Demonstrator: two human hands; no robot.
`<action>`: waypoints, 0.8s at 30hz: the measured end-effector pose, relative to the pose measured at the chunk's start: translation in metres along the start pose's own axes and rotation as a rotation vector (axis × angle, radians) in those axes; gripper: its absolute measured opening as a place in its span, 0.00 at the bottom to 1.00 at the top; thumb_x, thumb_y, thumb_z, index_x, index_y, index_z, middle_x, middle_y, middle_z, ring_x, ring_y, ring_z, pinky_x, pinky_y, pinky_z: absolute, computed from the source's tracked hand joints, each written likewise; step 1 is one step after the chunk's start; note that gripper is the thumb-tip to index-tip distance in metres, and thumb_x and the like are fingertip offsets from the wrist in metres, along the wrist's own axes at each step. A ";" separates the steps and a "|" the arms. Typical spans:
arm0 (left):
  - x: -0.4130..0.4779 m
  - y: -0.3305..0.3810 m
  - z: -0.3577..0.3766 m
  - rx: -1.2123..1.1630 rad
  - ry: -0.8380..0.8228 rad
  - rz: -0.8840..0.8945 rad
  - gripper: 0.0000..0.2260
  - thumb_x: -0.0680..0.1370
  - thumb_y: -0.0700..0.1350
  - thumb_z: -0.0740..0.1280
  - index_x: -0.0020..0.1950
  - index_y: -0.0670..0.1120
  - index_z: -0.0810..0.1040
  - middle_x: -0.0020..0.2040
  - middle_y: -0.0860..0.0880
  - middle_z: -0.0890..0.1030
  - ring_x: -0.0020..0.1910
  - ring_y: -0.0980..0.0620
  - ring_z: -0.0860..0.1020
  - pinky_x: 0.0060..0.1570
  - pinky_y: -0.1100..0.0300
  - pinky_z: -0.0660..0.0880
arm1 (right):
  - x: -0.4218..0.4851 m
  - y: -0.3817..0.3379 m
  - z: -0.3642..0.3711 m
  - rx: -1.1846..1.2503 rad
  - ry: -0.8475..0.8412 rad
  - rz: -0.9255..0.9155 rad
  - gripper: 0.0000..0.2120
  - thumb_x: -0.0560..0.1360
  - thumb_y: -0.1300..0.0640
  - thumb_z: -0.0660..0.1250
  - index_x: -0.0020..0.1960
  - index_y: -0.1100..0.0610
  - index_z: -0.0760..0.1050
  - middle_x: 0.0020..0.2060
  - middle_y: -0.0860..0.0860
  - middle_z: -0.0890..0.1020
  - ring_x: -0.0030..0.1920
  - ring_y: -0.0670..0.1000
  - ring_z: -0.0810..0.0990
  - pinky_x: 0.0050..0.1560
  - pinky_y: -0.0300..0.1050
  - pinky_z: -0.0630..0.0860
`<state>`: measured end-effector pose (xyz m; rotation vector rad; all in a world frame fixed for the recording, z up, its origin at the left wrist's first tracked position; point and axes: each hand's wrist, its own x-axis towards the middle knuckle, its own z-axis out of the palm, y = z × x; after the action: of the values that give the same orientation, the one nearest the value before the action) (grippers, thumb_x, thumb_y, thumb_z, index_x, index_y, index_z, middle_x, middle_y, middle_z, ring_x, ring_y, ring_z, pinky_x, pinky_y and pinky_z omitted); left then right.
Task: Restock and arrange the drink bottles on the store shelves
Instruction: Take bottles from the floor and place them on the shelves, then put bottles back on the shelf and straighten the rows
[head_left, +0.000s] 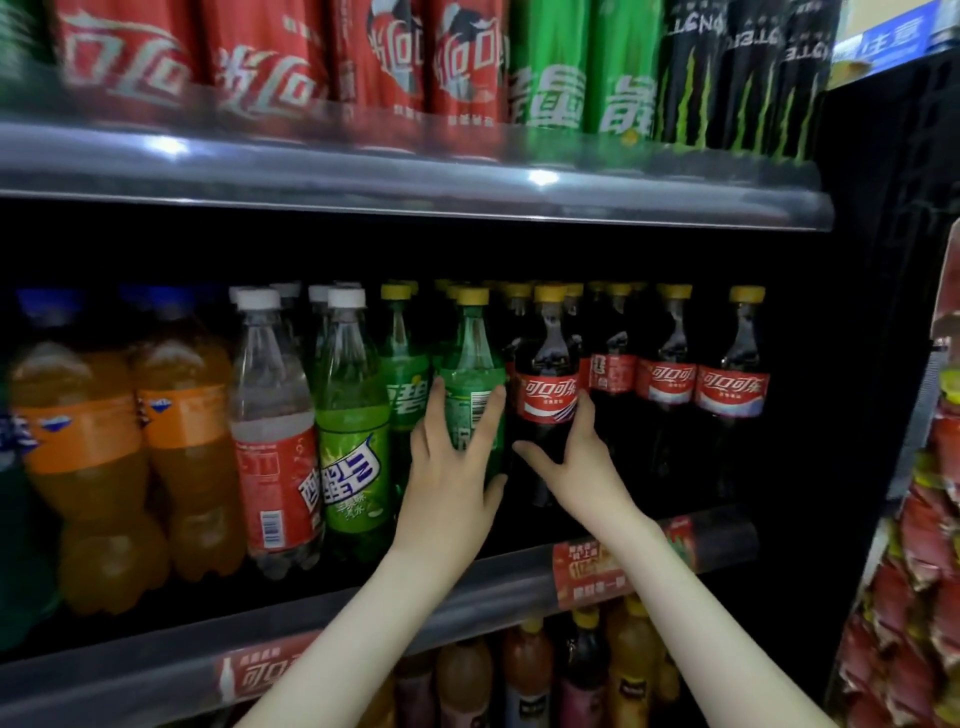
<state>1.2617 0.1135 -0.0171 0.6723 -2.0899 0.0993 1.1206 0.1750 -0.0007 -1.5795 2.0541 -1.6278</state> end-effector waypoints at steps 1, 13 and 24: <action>-0.002 0.001 0.000 0.008 -0.001 -0.007 0.42 0.75 0.46 0.70 0.77 0.60 0.44 0.76 0.45 0.41 0.71 0.33 0.56 0.60 0.44 0.73 | -0.001 0.001 -0.002 -0.008 -0.003 0.010 0.46 0.74 0.50 0.71 0.78 0.51 0.41 0.74 0.50 0.63 0.72 0.50 0.65 0.62 0.39 0.65; -0.077 0.010 -0.031 -0.114 -0.016 -0.004 0.29 0.75 0.41 0.68 0.75 0.47 0.63 0.74 0.40 0.61 0.68 0.42 0.68 0.60 0.51 0.73 | -0.097 -0.023 0.021 -0.301 0.135 -0.161 0.31 0.79 0.55 0.63 0.77 0.54 0.51 0.70 0.51 0.65 0.71 0.49 0.63 0.64 0.36 0.62; -0.298 -0.059 -0.144 -0.037 -0.185 -0.367 0.17 0.80 0.45 0.61 0.68 0.42 0.72 0.63 0.47 0.76 0.61 0.51 0.75 0.59 0.69 0.66 | -0.269 -0.055 0.172 -0.113 -0.368 -0.221 0.16 0.79 0.58 0.64 0.66 0.58 0.71 0.59 0.48 0.75 0.61 0.48 0.74 0.61 0.34 0.67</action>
<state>1.5292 0.2349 -0.1799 1.0638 -2.0994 -0.2149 1.3848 0.2631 -0.1665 -2.0276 1.8604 -1.1731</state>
